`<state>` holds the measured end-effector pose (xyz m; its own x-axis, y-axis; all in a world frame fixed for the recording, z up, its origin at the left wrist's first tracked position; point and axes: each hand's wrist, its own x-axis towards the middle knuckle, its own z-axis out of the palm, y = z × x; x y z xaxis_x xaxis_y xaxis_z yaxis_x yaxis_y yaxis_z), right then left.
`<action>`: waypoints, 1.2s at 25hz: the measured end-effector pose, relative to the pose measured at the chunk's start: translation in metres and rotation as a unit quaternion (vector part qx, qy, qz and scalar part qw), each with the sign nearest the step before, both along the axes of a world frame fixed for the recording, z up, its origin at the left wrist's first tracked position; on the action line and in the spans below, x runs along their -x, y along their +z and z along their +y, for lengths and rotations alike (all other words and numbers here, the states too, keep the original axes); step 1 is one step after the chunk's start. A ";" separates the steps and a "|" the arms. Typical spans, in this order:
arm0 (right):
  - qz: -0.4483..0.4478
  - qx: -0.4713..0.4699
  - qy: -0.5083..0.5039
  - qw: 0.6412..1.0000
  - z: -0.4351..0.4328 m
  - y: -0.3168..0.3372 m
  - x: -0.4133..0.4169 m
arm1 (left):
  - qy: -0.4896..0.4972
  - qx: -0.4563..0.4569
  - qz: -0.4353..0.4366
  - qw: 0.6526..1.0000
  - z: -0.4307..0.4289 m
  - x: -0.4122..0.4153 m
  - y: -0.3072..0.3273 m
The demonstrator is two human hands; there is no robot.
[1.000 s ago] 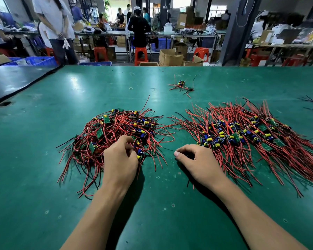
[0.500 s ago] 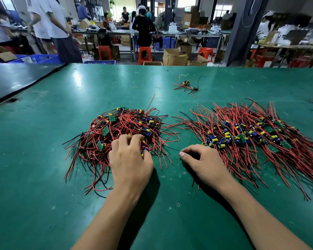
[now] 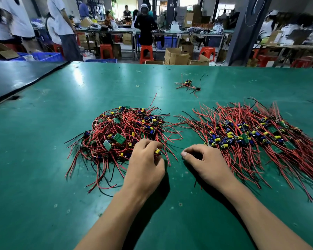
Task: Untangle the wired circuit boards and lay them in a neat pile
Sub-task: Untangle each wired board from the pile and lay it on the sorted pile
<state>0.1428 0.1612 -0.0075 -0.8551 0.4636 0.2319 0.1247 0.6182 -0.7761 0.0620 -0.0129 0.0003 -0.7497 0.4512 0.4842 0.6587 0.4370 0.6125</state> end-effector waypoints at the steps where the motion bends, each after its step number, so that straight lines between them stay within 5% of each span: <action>1: 0.000 0.001 0.001 1.000 -0.001 0.000 0.000 | -0.015 -0.009 0.008 1.000 0.001 -0.002 0.000; 5: 0.005 0.010 0.006 1.000 -0.004 0.005 -0.001 | -0.070 -0.038 0.025 0.997 0.007 -0.009 0.000; 10: -0.028 0.013 0.141 0.989 -0.011 0.011 -0.006 | -0.117 -0.110 0.032 0.987 0.012 -0.015 0.000; 17: 0.118 0.125 -0.032 0.985 -0.002 0.019 -0.004 | -0.011 -0.137 0.039 0.990 0.012 -0.010 0.000; 19: 0.182 0.273 -0.056 0.943 0.002 0.024 -0.002 | 0.022 -0.123 0.040 0.991 0.011 -0.007 -0.001; 21: 0.230 0.475 -0.038 0.849 0.002 0.031 -0.001 | 0.027 -0.124 0.033 0.991 0.012 -0.007 -0.001; 24: 0.229 0.598 0.003 0.769 0.005 0.038 -0.004 | -0.002 -0.178 -0.001 0.984 0.016 -0.007 0.001; 30: 0.127 0.484 0.091 0.861 -0.015 0.024 0.001 | -0.095 -0.272 -0.205 0.936 0.022 -0.018 0.007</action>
<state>0.1420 0.1457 0.0164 -0.9128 0.4085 0.0023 -0.1550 -0.3413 -0.9271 0.0799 0.0094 0.0075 -0.8535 0.3661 0.3709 0.3546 -0.1135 0.9281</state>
